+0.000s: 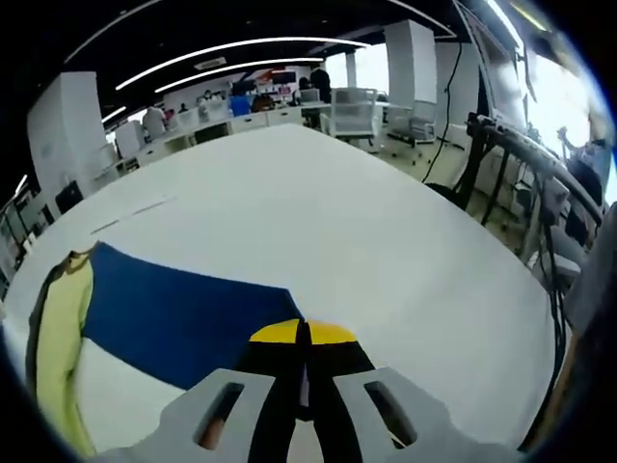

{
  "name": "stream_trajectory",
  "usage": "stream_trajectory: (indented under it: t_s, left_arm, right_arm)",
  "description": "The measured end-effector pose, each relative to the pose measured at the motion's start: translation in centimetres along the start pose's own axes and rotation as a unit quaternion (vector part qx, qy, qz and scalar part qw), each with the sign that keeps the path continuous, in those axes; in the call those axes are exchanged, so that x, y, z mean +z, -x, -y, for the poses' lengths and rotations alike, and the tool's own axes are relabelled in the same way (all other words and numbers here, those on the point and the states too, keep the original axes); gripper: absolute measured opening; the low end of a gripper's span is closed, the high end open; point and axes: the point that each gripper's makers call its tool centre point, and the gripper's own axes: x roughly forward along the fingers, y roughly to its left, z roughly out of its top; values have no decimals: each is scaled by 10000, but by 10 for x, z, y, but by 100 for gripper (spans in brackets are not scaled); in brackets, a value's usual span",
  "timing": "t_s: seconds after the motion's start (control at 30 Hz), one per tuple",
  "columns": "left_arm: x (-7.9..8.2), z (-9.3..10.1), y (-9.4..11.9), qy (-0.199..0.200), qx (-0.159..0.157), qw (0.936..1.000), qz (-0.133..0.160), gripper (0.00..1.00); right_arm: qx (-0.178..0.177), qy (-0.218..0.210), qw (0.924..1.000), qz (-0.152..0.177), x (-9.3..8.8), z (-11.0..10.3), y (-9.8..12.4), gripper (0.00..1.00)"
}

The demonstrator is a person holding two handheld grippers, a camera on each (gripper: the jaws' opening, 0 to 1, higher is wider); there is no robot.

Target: Fold the garment on the visible template until the final outline fits inside the template.

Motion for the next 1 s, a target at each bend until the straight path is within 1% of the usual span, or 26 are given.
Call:
stream_trajectory:
  t_s: [0.1,0.17,0.23,0.27,0.33,0.37,0.47,0.6,0.63,0.67,0.8,0.9,0.97,1.0]
  left_arm:
    - [-1,0,0,-9,-10,10000,-19,85]
    - [-1,0,0,-2,-13,10000,-15,85]
    - [-1,0,0,0,-11,10000,-5,85]
    - [0,0,0,-2,-10,10000,-2,85]
    - [0,0,1,-1,-7,10000,7,85]
    - [0,0,1,1,-11,10000,8,85]
    - [0,1,1,-10,-17,10000,9,85]
    - [1,2,1,-16,-36,10000,29,85]
    - [1,3,1,-21,-43,10000,33,85]
    - [1,3,1,-28,-49,10000,33,85]
    - [2,4,1,-42,-61,10000,52,85]
    - [3,5,1,-48,-74,9999,76,85]
    - [3,6,1,-54,-84,9999,78,85]
    - [3,6,1,-53,-91,9999,83,85]
  right_arm:
    - [1,18,10000,15,0,9,-8,1]
    - [-18,56,10000,11,-1,8,-14,2]
    - [-160,214,9996,37,1,20,-16,1]
    - [-215,216,9995,50,1,20,-14,3]
    - [-289,113,9994,133,2,22,-11,9]
    - [-303,95,9994,136,1,24,-10,10]
    - [-353,139,9992,158,0,29,-8,10]
    - [-401,76,9989,229,1,36,-6,11]
    - [-411,90,9988,241,2,37,-6,11]
    - [-430,104,9987,252,-2,29,3,10]
    - [-427,89,9986,316,2,33,3,12]
    - [-386,144,9986,321,4,31,4,11]
    - [-369,185,9985,346,0,23,14,12]
    - [-350,192,9986,353,2,24,13,12]
